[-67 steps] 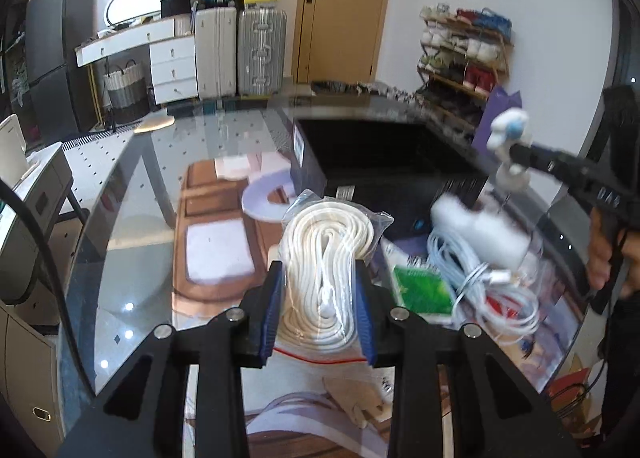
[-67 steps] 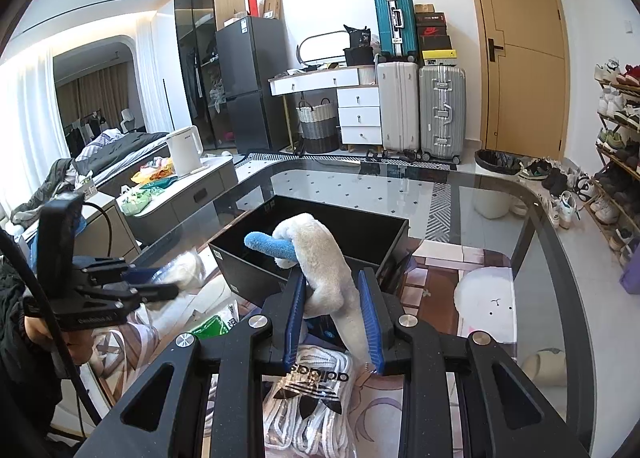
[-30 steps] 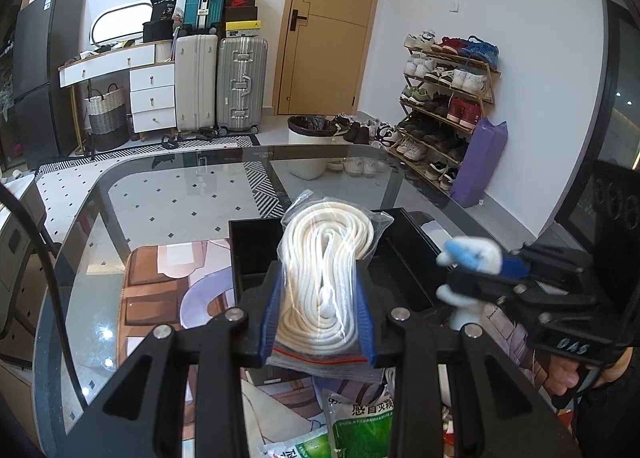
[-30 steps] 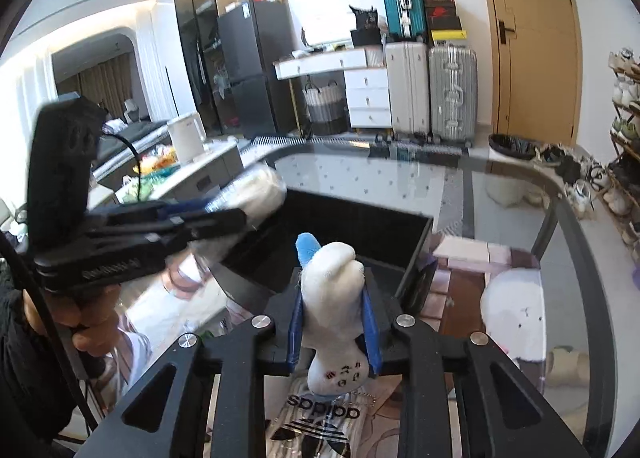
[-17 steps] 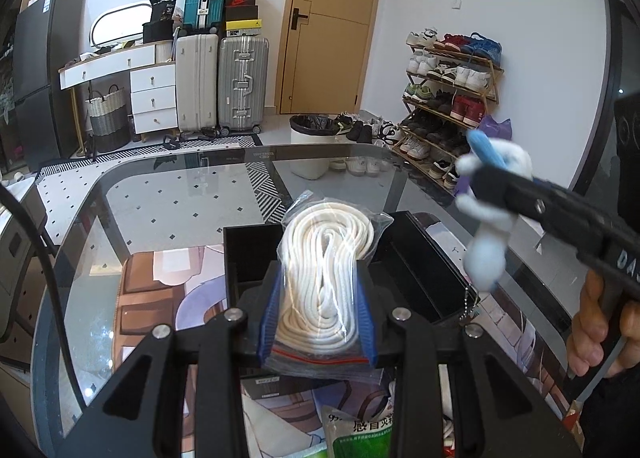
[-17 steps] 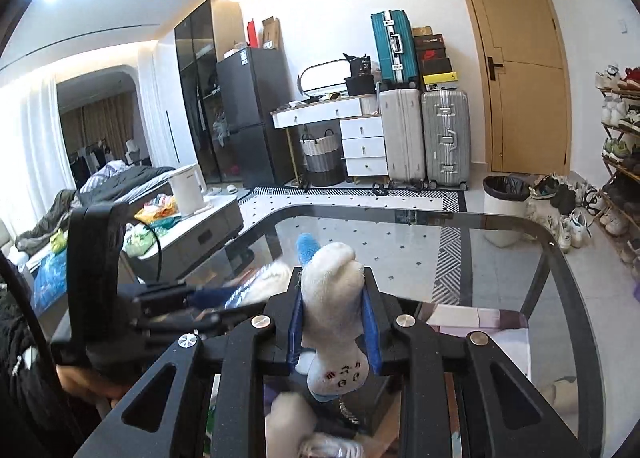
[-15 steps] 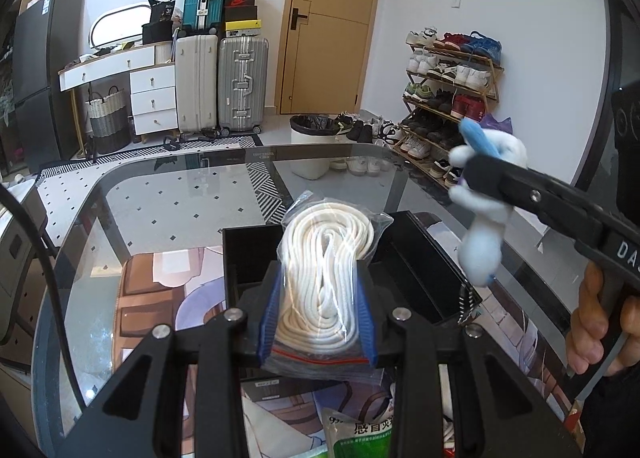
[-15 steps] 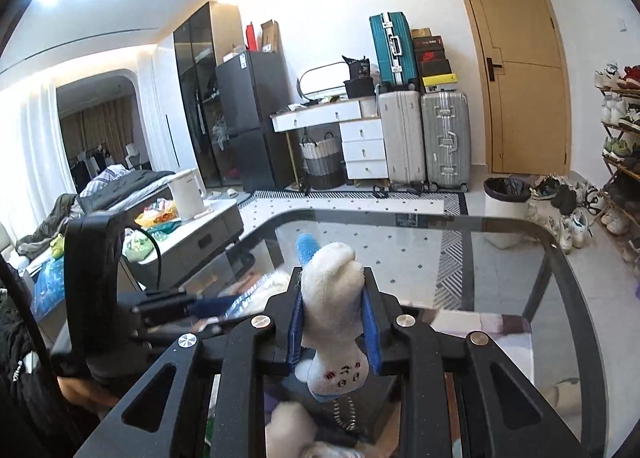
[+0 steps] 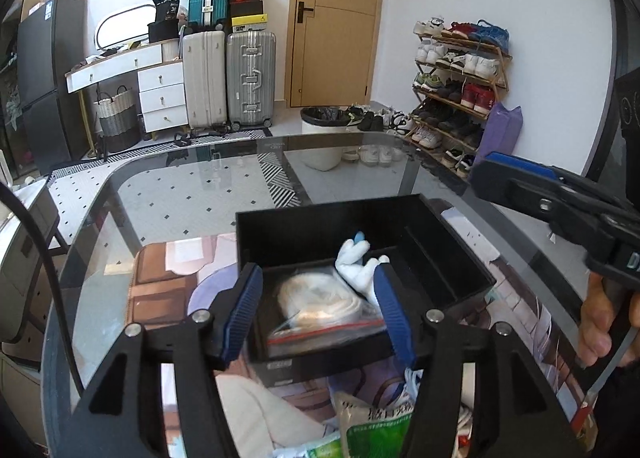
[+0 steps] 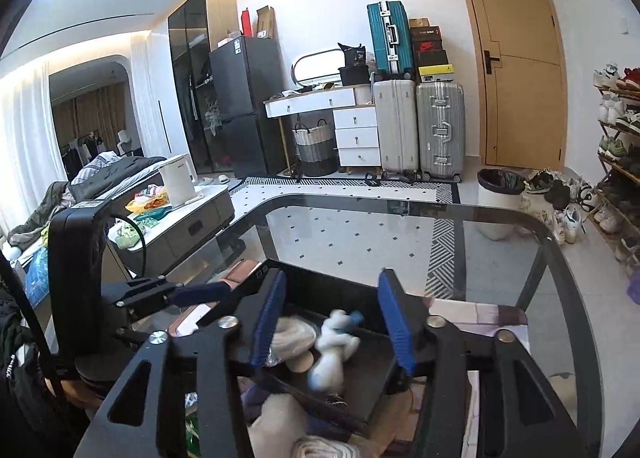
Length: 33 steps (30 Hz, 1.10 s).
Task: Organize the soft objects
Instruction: 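Lower the rope bag into the black box with the left tool while the right drops the plush in, then withdraw both tools from the box and move the right tool to the adidas bag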
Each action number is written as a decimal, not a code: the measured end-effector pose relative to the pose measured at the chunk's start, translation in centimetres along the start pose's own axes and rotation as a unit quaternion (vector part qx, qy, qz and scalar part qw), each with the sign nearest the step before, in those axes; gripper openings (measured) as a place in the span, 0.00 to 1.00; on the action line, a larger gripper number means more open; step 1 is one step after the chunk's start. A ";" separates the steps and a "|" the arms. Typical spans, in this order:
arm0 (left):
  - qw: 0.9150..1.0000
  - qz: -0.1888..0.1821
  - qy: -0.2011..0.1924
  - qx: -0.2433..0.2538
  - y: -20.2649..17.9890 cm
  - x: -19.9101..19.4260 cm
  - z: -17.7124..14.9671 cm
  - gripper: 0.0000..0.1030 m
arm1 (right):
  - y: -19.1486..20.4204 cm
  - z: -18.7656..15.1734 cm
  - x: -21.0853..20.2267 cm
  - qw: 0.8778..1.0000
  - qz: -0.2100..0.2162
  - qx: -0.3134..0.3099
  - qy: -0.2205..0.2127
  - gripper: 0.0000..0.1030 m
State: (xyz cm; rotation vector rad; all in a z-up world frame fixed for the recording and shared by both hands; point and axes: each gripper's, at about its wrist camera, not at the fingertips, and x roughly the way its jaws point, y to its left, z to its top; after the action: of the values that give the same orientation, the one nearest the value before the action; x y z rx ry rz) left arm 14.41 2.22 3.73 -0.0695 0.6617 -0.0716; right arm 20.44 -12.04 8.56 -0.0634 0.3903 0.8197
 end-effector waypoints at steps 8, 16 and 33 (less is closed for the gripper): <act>1.000 0.005 -0.005 -0.008 0.3 -1.9 -1.4 0.99 | -1.0 -2.0 -2.1 1.000 -0.003 0.020 0.014 0.99; 1.000 0.012 -0.011 -0.005 0.0 -4.1 -2.9 1.00 | -1.6 -5.4 -4.4 0.999 -0.016 0.032 0.037 0.99; 1.000 0.027 0.003 0.004 -0.3 -5.8 -6.8 1.00 | -1.0 -8.3 -6.6 0.997 -0.028 0.035 0.069 0.99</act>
State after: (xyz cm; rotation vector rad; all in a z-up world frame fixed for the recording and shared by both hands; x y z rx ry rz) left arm 5.68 2.12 1.98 -0.0440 0.6686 -0.0226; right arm 14.50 -19.02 3.20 -0.0647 0.5452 0.7482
